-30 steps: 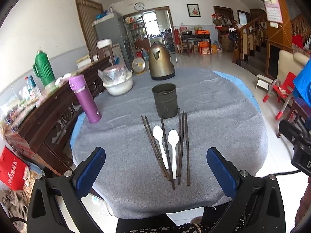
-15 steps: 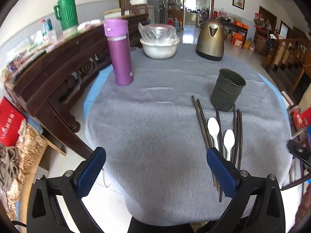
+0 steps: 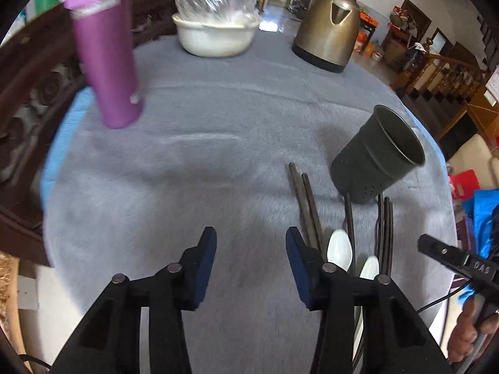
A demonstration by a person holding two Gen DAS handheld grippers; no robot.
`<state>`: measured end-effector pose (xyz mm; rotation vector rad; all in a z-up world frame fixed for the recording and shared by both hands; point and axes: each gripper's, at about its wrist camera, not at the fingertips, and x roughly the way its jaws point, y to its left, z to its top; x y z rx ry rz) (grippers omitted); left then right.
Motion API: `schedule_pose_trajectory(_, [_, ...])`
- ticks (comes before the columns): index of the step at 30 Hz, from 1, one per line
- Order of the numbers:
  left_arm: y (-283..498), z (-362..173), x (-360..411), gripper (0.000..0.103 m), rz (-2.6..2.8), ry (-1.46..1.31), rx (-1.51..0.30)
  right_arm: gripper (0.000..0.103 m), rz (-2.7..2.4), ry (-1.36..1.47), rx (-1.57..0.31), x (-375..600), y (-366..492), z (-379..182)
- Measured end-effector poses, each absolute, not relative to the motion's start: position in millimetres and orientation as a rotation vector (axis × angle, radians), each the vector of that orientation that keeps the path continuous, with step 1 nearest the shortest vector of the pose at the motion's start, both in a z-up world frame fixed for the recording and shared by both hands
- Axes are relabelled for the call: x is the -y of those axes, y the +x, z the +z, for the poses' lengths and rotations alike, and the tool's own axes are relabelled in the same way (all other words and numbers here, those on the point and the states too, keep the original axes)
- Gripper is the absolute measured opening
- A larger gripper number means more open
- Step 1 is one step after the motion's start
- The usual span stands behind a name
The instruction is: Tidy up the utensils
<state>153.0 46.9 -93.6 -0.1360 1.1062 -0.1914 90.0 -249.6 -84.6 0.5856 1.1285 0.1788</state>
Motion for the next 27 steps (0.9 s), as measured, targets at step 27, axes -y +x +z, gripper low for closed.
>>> schedule_pose_trajectory(27, [228,-128,-18,0.045,-0.313,-0.128,-1.197,0.009,0.056,0.461,-1.225,231,151,-114])
